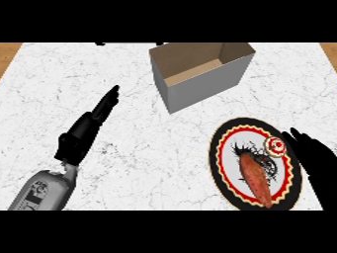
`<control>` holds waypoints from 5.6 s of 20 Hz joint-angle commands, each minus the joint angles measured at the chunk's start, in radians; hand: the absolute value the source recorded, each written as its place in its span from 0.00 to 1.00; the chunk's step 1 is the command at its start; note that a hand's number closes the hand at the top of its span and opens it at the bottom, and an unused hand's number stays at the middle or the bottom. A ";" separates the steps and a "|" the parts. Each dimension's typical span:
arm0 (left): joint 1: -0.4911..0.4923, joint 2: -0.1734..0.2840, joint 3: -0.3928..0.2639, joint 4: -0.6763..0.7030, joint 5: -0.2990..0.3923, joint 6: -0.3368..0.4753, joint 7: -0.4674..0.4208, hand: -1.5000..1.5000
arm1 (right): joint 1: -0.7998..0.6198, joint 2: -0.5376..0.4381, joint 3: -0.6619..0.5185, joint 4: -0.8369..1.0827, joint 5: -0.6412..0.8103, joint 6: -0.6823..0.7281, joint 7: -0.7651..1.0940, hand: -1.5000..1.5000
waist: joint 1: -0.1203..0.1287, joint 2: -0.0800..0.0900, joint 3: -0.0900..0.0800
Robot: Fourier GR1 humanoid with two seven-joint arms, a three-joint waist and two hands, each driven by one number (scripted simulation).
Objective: Pick the cupcake from the plate and place it in the cardboard box
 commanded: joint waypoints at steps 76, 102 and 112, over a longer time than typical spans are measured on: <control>0.060 -0.205 0.202 -0.032 -0.208 -0.210 0.005 0.50 | -0.371 0.473 0.123 0.616 0.532 -0.178 -0.752 1.00 | -0.001 -0.001 0.000; 0.061 -0.235 0.195 -0.048 -0.238 -0.197 0.026 0.50 | -0.684 0.538 -0.294 0.079 0.070 0.344 -0.378 1.00 | 0.004 0.000 0.000; 0.073 -0.199 0.219 -0.108 -0.204 -0.255 0.039 0.50 | -0.915 0.539 -0.359 0.453 0.059 0.233 -0.424 1.00 | 0.008 0.001 0.000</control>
